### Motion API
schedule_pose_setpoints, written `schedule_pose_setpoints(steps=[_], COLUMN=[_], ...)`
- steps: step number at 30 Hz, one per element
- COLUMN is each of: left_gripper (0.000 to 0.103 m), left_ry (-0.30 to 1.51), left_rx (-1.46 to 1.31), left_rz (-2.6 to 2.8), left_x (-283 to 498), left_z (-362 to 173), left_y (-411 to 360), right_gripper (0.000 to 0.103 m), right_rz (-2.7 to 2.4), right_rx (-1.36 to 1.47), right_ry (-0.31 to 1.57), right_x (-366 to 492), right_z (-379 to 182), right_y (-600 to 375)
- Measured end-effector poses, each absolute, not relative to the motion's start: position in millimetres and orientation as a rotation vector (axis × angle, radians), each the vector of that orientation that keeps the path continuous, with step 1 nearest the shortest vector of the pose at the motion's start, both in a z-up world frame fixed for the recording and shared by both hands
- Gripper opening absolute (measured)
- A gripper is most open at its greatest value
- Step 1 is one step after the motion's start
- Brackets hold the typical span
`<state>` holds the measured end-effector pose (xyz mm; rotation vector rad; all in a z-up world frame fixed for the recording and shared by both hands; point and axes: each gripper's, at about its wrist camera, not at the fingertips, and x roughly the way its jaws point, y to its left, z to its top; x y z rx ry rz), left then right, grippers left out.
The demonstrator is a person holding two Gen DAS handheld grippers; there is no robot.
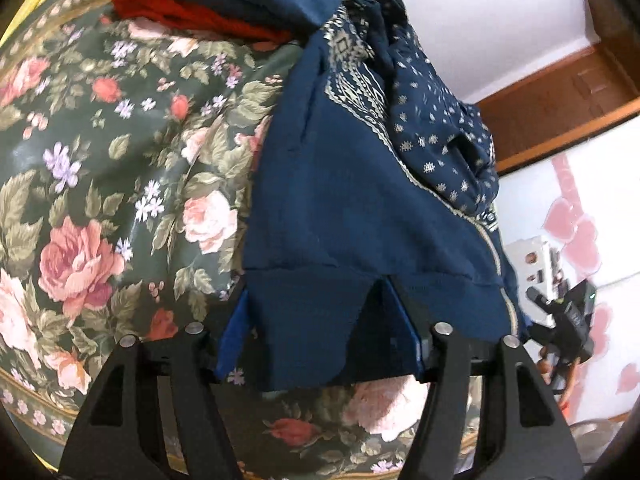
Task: Fold large clothes
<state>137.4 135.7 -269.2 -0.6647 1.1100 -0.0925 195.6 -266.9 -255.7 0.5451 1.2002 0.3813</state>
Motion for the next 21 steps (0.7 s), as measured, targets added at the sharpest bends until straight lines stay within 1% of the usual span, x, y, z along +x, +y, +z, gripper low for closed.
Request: schedule_pose_setpoints(steps=[2, 3, 4, 6, 7, 8, 9, 10, 11, 12, 13, 14, 15, 17, 21], left_gripper=[0.066, 0.066, 0.066, 0.062, 0.057, 0.053, 0.050, 0.043, 0.035, 0.031, 0.024, 0.019, 0.018, 0.013, 0.011], left_ry=[1.108, 1.107, 1.106, 1.101, 1.095, 1.090, 1.085, 1.079, 1.076, 1.076, 1.076, 1.076, 1.077, 1.070, 1.006], left_rx=[-0.653, -0.656, -0.661, -0.667, -0.666, -0.666, -0.666, -0.661, -0.653, -0.640, -0.632, -0.625, -0.618, -0.603, -0.540], left_rz=[-0.091, -0.095, -0.101, -0.107, -0.103, -0.099, -0.094, -0.091, -0.093, -0.099, -0.104, -0.108, -0.110, -0.113, -0.145], left_x=[137.4, 137.1, 136.7, 136.0, 135.2, 134.5, 134.0, 134.0, 131.8, 132.4, 133.5, 135.1, 137.1, 141.7, 152.3], left_z=[-269.7, -269.8, -270.3, -270.5, -269.7, -269.2, -268.1, -266.2, -263.4, -259.8, -257.0, -254.1, -250.8, -242.1, -209.9], left_y=[134.1, 134.5, 135.4, 136.1, 136.0, 135.5, 134.6, 133.0, 132.9, 130.9, 129.4, 128.1, 127.0, 125.1, 119.6], right_gripper=[0.079, 0.076, 0.076, 0.076, 0.073, 0.068, 0.053, 0.037, 0.032, 0.025, 0.021, 0.019, 0.016, 0.014, 0.013], right_rz=[0.388, 0.396, 0.401, 0.408, 0.408, 0.406, 0.414, 0.436, 0.467, 0.477, 0.487, 0.499, 0.511, 0.542, 0.592], right_rx=[0.533, 0.523, 0.511, 0.492, 0.489, 0.489, 0.488, 0.501, 0.530, 0.538, 0.528, 0.502, 0.477, 0.432, 0.419], right_ry=[1.206, 1.214, 1.220, 1.228, 1.232, 1.233, 1.236, 1.239, 1.251, 1.257, 1.256, 1.250, 1.240, 1.192, 1.078], right_x=[198.2, 199.9, 200.8, 202.6, 203.4, 204.0, 205.1, 206.1, 207.7, 208.0, 208.3, 208.5, 208.7, 209.7, 218.2], right_z=[-260.0, -263.5, -265.4, -269.0, -269.1, -268.2, -267.1, -266.8, -267.9, -268.4, -267.1, -263.8, -259.9, -243.5, -210.5], right_y=[-260.5, -255.5, -251.7, -246.1, -244.9, -244.6, -244.3, -244.8, -244.1, -242.8, -240.4, -236.9, -234.0, -229.3, -229.1])
